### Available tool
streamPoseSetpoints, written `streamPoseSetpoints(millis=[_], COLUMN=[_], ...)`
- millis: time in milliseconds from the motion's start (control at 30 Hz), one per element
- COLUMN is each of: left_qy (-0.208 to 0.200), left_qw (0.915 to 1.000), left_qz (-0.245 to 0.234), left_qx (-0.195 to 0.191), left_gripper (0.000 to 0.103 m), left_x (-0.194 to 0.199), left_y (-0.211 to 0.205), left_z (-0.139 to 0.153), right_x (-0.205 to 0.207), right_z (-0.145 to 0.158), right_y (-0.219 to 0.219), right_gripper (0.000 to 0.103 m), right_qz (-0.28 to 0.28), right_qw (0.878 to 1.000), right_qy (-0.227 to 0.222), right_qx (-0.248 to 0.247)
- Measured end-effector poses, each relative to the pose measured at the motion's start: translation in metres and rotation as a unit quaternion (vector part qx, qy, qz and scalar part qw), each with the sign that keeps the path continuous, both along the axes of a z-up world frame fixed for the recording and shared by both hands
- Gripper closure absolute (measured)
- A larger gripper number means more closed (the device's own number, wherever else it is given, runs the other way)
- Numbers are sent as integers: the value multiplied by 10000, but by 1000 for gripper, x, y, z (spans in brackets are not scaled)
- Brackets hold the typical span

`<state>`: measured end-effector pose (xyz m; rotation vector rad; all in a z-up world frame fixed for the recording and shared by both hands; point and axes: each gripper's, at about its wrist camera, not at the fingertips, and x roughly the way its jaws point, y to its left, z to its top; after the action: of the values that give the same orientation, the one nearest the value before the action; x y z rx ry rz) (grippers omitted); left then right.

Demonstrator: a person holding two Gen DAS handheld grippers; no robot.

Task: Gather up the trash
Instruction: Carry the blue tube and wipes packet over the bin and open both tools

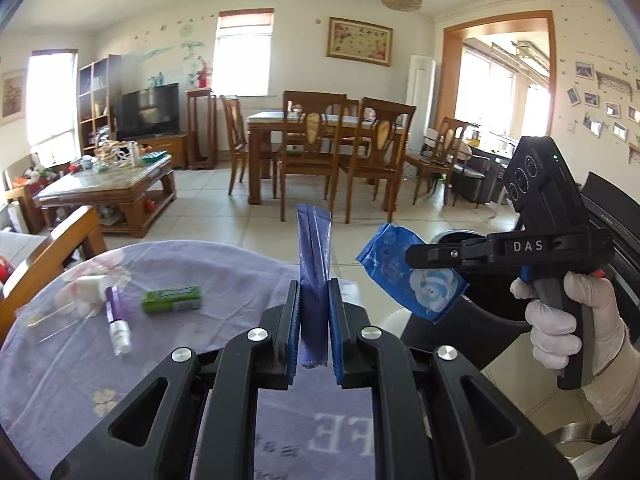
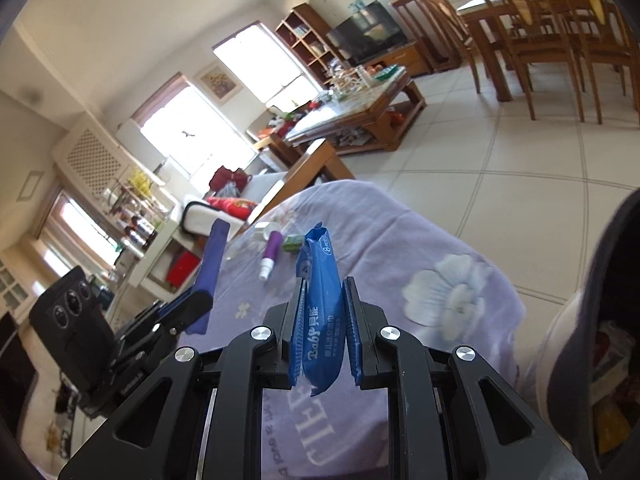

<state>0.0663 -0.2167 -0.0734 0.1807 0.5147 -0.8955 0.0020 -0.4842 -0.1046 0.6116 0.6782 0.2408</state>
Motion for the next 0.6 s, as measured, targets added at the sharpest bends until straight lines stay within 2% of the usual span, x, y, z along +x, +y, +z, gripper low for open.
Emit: streamPoseSetpoints(millis=[367,600], left_qy=[317,524], left_qw=[9920,9844], left_qz=[-1219,-1677], left_qx=[-31,106], left_gripper=[89,89], left_x=[-33,-46], left_y=[-133,-189], left_z=[-28,-51], right_x=[-116,-154], right_z=[-25,-43], right_y=[-126,-174], right_gripper=[84,84], right_qz=[-1328,-1843], right_qw=[9909,9823], right_qy=[164,282], right_qx=[151,161])
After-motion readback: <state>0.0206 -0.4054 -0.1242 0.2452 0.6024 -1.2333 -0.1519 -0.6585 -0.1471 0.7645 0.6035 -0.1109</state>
